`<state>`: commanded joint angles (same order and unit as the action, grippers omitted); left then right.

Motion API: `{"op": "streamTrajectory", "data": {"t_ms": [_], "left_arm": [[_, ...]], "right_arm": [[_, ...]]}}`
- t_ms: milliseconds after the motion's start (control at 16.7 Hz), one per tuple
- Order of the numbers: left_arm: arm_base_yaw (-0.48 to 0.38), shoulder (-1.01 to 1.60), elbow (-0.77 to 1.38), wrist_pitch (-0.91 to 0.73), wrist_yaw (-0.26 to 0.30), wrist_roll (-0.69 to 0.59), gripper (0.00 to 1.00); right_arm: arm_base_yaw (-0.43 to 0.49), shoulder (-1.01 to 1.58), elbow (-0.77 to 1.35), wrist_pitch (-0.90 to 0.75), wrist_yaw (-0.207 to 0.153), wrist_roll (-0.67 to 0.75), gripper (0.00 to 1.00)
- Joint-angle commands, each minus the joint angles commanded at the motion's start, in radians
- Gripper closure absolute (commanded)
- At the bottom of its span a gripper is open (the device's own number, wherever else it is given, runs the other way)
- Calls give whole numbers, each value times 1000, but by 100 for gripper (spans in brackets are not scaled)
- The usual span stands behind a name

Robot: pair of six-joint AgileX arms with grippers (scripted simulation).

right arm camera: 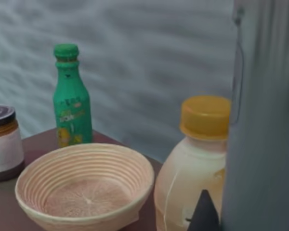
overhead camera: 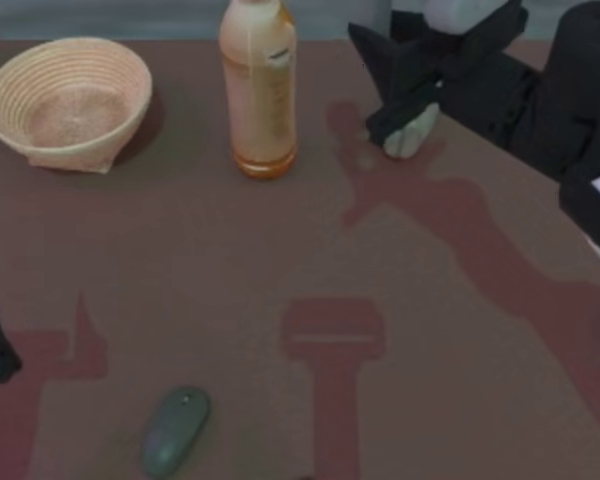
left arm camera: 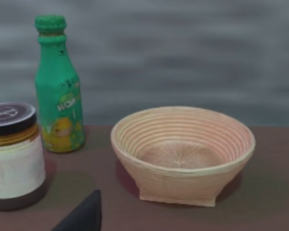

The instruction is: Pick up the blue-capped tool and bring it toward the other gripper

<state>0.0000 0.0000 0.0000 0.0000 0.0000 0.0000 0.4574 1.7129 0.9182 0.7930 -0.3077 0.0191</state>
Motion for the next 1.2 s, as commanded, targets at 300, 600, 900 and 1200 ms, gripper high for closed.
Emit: {"op": "streamTrajectory", "data": {"t_ms": [300,600,900,1200], "left_arm": [[0,0,0,0,0,0,0],[0,0,0,0,0,0,0],[0,0,0,0,0,0,0],[0,0,0,0,0,0,0]], "right_arm": [[0,0,3,3,0,0,100],[79,-49,-79,47,75,-3,100],[172,-107,-170,99,160,5,100],[170,-104,-168,98,158,6,100]]}}
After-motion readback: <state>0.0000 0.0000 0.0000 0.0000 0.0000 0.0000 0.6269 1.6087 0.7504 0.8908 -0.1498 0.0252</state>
